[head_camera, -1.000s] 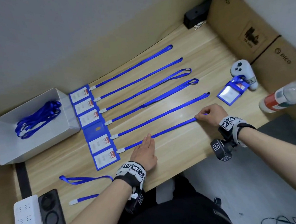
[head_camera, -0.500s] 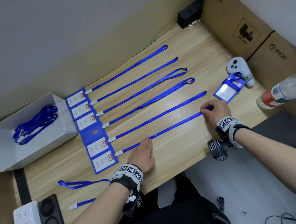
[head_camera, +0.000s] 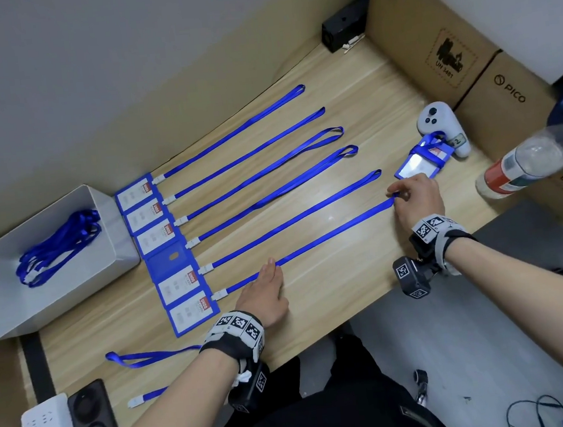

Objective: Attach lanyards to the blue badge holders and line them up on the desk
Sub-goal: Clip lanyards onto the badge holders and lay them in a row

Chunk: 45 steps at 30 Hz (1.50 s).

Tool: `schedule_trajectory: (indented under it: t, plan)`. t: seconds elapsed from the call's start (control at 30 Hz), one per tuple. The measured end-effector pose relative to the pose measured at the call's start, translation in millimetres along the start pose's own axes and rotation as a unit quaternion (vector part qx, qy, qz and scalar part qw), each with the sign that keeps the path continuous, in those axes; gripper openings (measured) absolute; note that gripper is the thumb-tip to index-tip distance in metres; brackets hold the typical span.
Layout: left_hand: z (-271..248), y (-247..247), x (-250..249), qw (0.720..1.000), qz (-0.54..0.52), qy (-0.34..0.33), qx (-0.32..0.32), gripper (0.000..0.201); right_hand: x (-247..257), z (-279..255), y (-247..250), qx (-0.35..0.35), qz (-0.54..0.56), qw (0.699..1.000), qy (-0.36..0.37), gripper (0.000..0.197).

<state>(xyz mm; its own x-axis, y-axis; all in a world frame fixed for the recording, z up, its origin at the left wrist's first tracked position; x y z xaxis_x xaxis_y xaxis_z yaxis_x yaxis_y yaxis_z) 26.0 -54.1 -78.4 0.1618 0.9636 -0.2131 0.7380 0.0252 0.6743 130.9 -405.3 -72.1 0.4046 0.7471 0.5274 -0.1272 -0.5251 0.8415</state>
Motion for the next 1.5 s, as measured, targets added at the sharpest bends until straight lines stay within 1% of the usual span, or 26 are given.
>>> schedule_trajectory:
  t: [0.1,0.2,0.27,0.33,0.4,0.5,0.57,0.6,0.67,0.73,0.8,0.97,1.03,1.1,1.2,1.3,1.37,1.43,1.5]
  plan:
    - [0,0,0,1.000,0.000,0.002,0.002,0.074,-6,1,2,0.006,-0.005,1.000,-0.009,0.029]
    - [0,1,-1,1.000,-0.001,0.005,0.000,0.074,-13,3,0,0.009,0.022,1.000,-0.019,0.024]
    - [-1,4,-3,1.000,-0.007,0.008,-0.006,0.072,-12,3,1,-0.003,0.047,0.999,-0.016,0.021]
    - [-2,12,-6,0.999,-0.016,0.013,-0.028,0.067,-11,4,7,-0.020,0.081,0.996,-0.018,0.014]
    - [-3,25,-10,0.997,-0.027,0.014,-0.073,0.063,-12,7,13,-0.028,0.104,0.994,-0.021,0.011]
    - [-1,47,-26,0.990,-0.047,-0.002,-0.132,0.058,-16,14,27,-0.052,0.101,0.993,-0.016,0.024]
    - [2,60,-43,0.988,-0.060,-0.017,-0.145,0.058,-17,20,38,-0.060,0.082,0.995,-0.008,0.033]
    - [4,66,-52,0.987,-0.064,-0.026,-0.147,0.058,-17,23,40,-0.051,0.066,0.997,-0.001,0.035]
    - [8,74,-72,0.984,-0.073,-0.043,-0.154,0.058,-20,27,38,-0.002,0.018,1.000,0.008,0.036]
    - [12,80,-91,0.982,-0.087,-0.056,-0.155,0.057,-27,28,33,0.063,-0.040,0.997,0.010,0.034]
    - [17,81,-108,0.981,-0.097,-0.071,-0.150,0.057,-32,23,31,0.101,-0.078,0.992,0.009,0.028]
    - [29,70,-136,0.982,-0.099,-0.091,-0.131,0.056,-45,6,38,0.105,-0.144,0.984,0.024,0.028]
    - [32,65,-144,0.982,-0.102,-0.096,-0.123,0.055,-54,-2,39,0.108,-0.157,0.981,0.027,0.032]
    - [36,60,-151,0.983,-0.102,-0.103,-0.110,0.055,-62,-7,42,0.100,-0.134,0.986,0.022,0.031]
    - [40,56,-158,0.986,-0.091,-0.100,-0.101,0.056,-61,-2,50,0.061,-0.052,0.997,0.013,0.030]
    - [48,69,-158,0.983,-0.066,-0.072,-0.154,0.053,-43,21,57,0.027,-0.013,0.999,0.022,0.036]
    - [53,78,-157,0.981,-0.070,-0.049,-0.175,0.052,-26,38,56,0.022,-0.009,0.999,0.033,0.046]
    - [58,84,-154,0.981,-0.077,-0.032,-0.174,0.052,-10,55,49,0.042,-0.037,0.997,0.054,0.056]
    - [62,89,-154,0.982,-0.085,-0.024,-0.169,0.053,-2,68,40,0.076,-0.090,0.991,0.065,0.065]
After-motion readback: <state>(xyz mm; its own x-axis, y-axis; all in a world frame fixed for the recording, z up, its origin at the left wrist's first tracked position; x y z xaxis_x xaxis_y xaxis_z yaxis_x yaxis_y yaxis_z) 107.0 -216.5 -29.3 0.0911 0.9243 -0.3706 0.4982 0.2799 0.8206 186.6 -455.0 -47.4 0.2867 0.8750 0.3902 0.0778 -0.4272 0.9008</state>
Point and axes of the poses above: each hand's wrist, its own z-axis towards the middle knuckle, its own y-axis out of the back of the hand, x = y × z, the point moved 8 cm from there along z, towards the middle knuckle, and after that the axes turned 6 degrees about -x, right-handed, at the moved point
